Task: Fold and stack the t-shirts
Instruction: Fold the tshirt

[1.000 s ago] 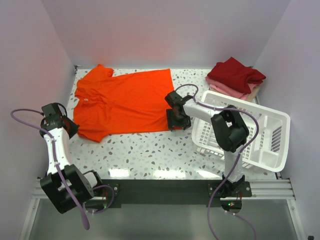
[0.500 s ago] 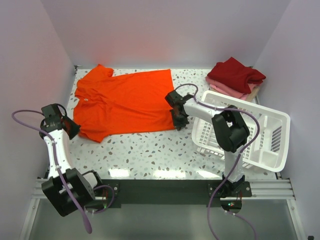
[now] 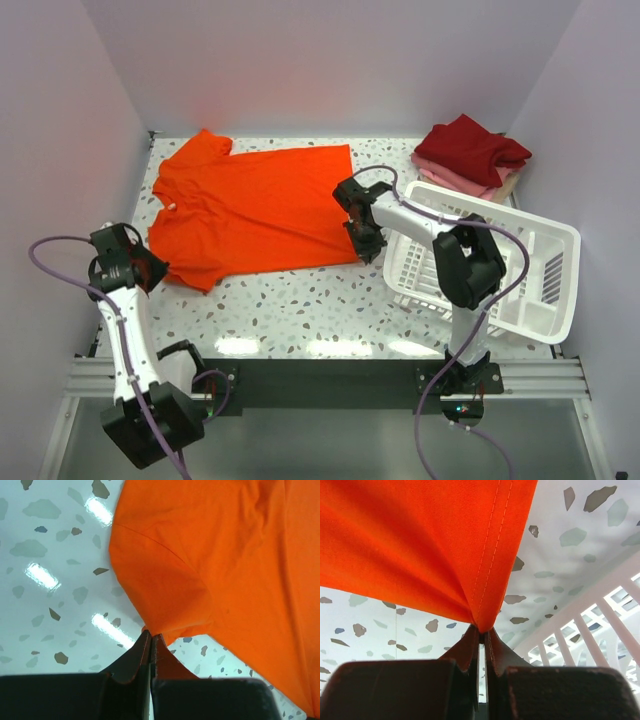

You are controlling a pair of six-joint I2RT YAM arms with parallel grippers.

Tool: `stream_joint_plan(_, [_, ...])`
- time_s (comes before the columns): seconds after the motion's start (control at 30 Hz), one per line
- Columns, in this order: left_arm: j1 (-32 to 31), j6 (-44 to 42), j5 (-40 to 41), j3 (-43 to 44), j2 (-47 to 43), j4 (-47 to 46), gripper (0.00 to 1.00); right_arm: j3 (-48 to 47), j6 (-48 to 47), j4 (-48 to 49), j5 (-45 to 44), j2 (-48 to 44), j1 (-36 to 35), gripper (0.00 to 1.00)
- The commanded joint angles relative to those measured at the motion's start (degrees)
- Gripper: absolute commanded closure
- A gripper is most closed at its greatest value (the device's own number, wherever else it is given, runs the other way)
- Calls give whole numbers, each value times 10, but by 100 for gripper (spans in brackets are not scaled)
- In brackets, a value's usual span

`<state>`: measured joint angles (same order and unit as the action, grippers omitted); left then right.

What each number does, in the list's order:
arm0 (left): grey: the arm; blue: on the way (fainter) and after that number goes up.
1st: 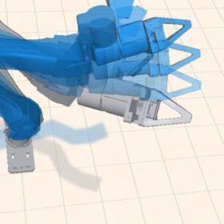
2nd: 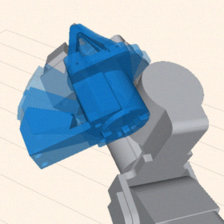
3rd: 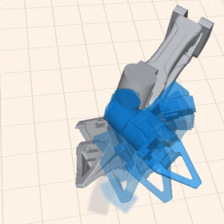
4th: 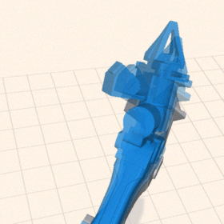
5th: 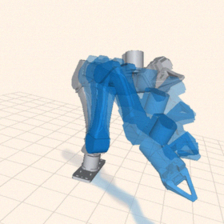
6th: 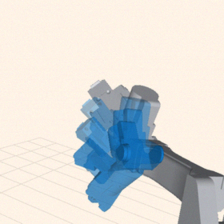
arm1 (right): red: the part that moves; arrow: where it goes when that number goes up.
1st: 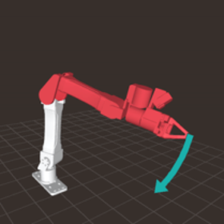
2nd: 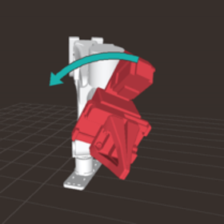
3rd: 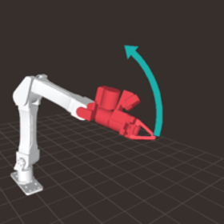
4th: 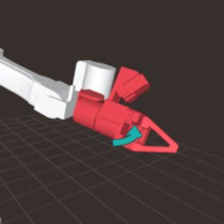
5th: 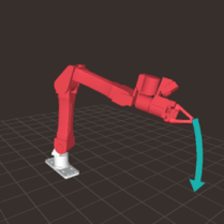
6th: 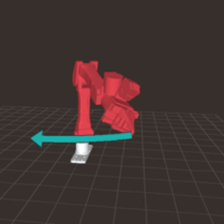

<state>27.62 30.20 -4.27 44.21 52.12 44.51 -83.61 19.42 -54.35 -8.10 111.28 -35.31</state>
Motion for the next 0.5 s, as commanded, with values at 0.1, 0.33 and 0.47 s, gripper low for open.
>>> stream_joint_plan(0.1, [-7, 19, 31, 18, -90, 102, 100, -39, -40, -55, 4, -30, -1, 100])
stream_joint_plan(0.33, [-8, 21, 28, 73, -133, 194, 100, -50, -44, -59, 16, -23, 0, 100])
stream_joint_plan(0.47, [-8, 3, 15, 80, -109, 194, 100, -62, -46, -63, 25, -8, 1, 100])
